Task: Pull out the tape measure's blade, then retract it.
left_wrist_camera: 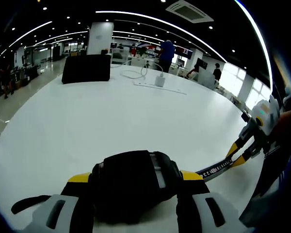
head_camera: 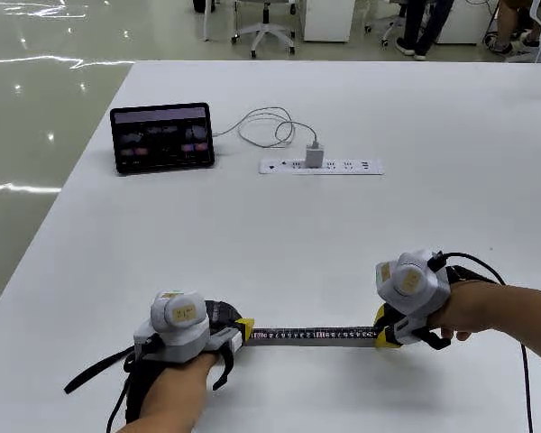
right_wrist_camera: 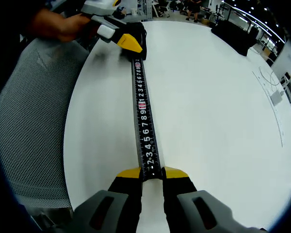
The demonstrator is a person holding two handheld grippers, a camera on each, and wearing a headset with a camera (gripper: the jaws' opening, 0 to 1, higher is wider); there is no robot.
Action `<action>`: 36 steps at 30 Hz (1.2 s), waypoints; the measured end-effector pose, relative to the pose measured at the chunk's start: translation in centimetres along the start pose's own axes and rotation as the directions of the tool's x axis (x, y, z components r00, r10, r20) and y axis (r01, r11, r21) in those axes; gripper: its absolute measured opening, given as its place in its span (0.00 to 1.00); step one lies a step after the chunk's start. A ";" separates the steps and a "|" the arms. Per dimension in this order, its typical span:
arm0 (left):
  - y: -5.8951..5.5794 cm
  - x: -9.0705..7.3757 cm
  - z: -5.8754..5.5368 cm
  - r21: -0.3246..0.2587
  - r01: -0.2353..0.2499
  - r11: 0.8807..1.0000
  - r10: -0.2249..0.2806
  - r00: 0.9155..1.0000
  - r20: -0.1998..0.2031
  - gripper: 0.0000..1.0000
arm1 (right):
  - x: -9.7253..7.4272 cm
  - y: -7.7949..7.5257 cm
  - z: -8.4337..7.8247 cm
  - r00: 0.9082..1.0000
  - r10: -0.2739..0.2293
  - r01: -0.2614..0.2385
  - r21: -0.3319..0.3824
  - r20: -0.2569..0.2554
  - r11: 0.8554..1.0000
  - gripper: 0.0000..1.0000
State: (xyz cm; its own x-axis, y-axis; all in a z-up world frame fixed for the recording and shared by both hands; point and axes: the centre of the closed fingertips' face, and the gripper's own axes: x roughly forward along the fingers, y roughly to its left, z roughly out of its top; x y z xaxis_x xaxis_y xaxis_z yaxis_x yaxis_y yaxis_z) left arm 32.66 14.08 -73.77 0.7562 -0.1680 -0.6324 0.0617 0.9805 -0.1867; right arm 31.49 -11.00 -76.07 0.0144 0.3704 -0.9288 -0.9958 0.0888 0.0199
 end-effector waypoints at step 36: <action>0.0 0.0 0.1 -0.002 0.004 1.000 -0.004 1.000 -0.005 0.65 | 0.8 0.3 2.0 1.000 0.009 -0.009 -0.007 0.023 1.000 0.11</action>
State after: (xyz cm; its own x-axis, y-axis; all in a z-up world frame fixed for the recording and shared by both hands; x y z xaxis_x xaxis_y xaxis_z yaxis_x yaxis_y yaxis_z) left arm 32.70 14.08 -73.74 0.7527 -0.1726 -0.6353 0.0633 0.9795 -0.1912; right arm 31.35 -8.84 -76.10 0.0077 0.3926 -0.9197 -0.9966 0.0787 0.0252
